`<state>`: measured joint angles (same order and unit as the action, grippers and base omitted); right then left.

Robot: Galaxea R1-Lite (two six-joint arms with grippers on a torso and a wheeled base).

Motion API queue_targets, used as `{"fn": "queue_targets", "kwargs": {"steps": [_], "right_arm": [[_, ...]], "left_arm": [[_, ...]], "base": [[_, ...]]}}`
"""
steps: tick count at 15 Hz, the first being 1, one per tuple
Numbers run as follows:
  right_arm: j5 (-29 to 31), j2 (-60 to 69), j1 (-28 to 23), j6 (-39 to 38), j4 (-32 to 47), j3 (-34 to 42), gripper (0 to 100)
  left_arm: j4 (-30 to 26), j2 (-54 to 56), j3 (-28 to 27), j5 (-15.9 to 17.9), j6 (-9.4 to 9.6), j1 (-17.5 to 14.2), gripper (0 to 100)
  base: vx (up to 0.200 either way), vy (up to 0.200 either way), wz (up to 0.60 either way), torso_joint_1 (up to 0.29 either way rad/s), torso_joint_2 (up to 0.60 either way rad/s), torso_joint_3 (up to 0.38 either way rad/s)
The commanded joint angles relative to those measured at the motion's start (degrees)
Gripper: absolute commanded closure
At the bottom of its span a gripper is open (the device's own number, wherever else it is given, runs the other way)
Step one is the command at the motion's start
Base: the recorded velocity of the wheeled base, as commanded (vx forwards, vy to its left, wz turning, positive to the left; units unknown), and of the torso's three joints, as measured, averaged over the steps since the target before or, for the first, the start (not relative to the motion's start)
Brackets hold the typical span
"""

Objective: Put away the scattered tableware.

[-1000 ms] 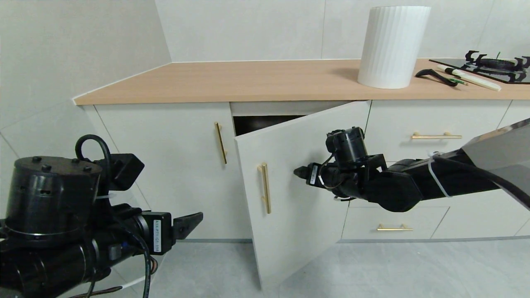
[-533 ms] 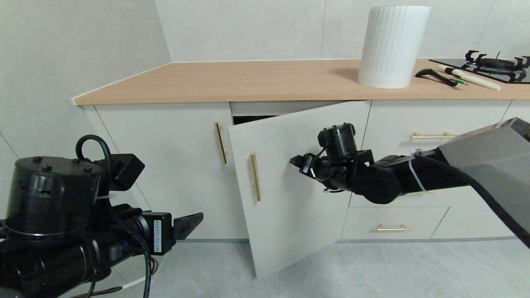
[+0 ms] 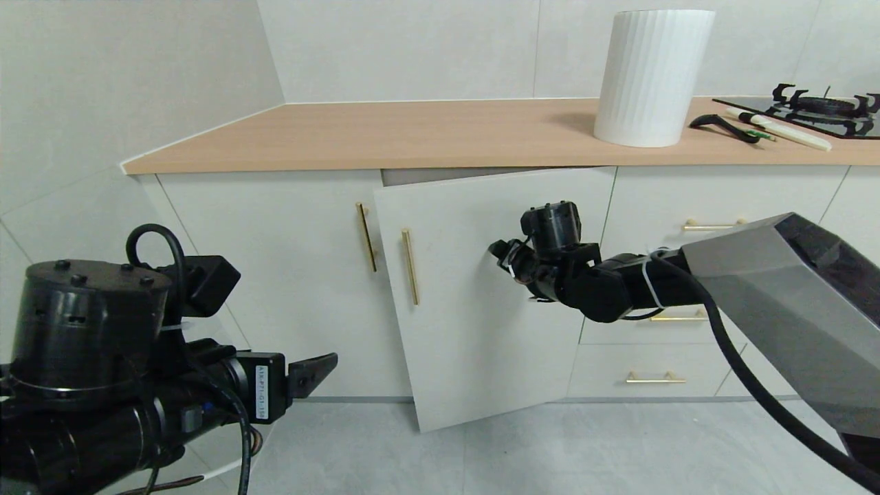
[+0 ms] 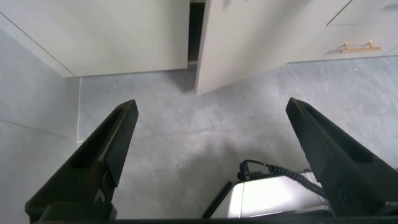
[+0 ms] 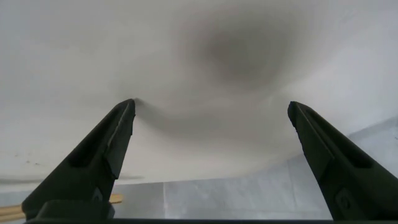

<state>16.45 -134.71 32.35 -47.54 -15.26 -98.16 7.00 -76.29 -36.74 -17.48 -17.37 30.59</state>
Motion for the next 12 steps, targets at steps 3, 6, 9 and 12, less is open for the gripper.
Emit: {"fn": "queue_targets", "kwargs": {"steps": [3, 6, 9, 12], "right_arm": [[1.3, -3.8, -1.4, -0.9, 0.1, -3.6, 0], [3.2, -5.8, -2.3, -0.9, 0.2, -6.3, 0], [5.5, -8.3, -3.3, -0.9, 1.5, -9.8, 0], [7.9, -10.4, -3.4, -0.9, 3.6, -13.6, 0]], "left_arm": [[0.0, 0.0, 0.0, 0.0, -0.03, 0.0, 0], [0.0, -0.1, 0.1, 0.1, -0.03, 0.0, 0], [0.0, 0.0, 0.1, 0.1, -0.03, 0.0, 0], [0.0, 0.0, 0.1, 0.1, 0.06, 0.0, 0]], "base": [[0.000, 0.000, 0.00, 0.000, 0.00, 0.000], [0.000, 0.000, 0.00, 0.000, 0.00, 0.000], [0.000, 0.000, 0.00, 0.000, 0.00, 0.000], [0.000, 0.000, 0.00, 0.000, 0.00, 0.000]]}}
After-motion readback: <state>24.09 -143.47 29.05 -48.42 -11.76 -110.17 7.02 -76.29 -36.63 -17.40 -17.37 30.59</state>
